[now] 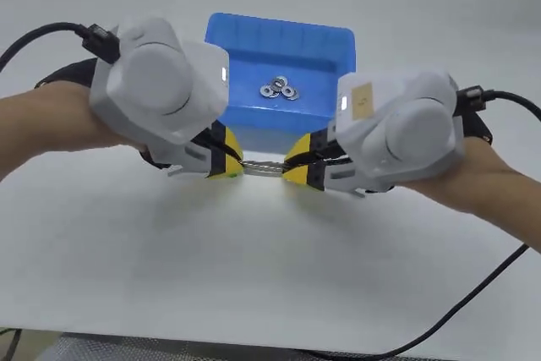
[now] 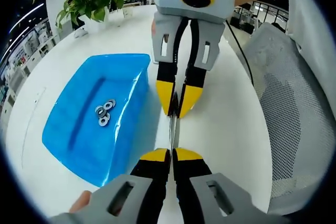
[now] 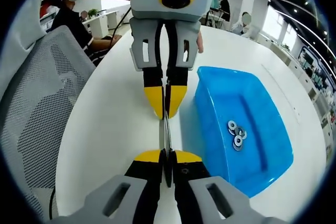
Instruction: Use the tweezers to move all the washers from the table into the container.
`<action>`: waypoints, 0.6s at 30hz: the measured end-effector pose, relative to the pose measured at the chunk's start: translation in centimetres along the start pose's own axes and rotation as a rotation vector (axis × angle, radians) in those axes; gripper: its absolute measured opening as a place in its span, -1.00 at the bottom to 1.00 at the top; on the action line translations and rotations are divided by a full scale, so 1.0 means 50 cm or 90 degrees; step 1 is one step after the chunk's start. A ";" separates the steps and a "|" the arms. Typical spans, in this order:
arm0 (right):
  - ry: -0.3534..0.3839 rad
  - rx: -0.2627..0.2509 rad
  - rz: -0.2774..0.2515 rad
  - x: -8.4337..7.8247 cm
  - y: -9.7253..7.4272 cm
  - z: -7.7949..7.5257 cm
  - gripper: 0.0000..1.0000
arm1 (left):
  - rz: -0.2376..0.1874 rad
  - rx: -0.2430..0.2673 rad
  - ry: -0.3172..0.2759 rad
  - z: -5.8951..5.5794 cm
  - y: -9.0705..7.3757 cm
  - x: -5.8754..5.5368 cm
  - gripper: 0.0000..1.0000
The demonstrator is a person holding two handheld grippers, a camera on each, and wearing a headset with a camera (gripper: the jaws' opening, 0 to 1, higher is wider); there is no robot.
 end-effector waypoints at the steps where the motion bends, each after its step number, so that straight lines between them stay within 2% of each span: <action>1: 0.003 0.000 -0.003 0.000 0.001 -0.001 -0.84 | 0.000 0.002 -0.005 -0.001 -0.001 -0.001 -0.86; 10: 0.024 0.008 -0.002 0.002 0.008 -0.006 -0.77 | -0.012 0.007 -0.036 -0.012 -0.006 -0.004 -0.76; 11: 0.028 0.010 -0.003 0.002 0.007 -0.006 -0.77 | -0.018 0.007 -0.046 -0.015 -0.008 -0.005 -0.73; 13: 0.061 0.023 -0.007 0.004 0.007 -0.006 -0.75 | -0.042 0.025 -0.092 -0.015 -0.009 -0.006 -0.69; 14: 0.067 0.020 -0.006 0.004 0.007 -0.008 -0.75 | -0.056 0.032 -0.111 -0.016 -0.009 -0.007 -0.67; 16: 0.065 0.020 -0.003 0.007 0.008 -0.007 -0.73 | -0.072 0.043 -0.116 -0.022 -0.011 -0.012 -0.59; 18: 0.064 0.021 -0.001 0.009 0.009 -0.004 -0.67 | -0.074 0.063 -0.126 -0.024 -0.017 -0.020 -0.53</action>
Point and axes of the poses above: the centre of the closed fingertips' face, and the gripper's own axes: y roughly forward along the fingers, z roughly to its left, x roughly out of its top, the point moved 3 cm from there along -y, roughly backward along the fingers, and after that the axes turned 5 degrees about z, right-handed, at the moved point
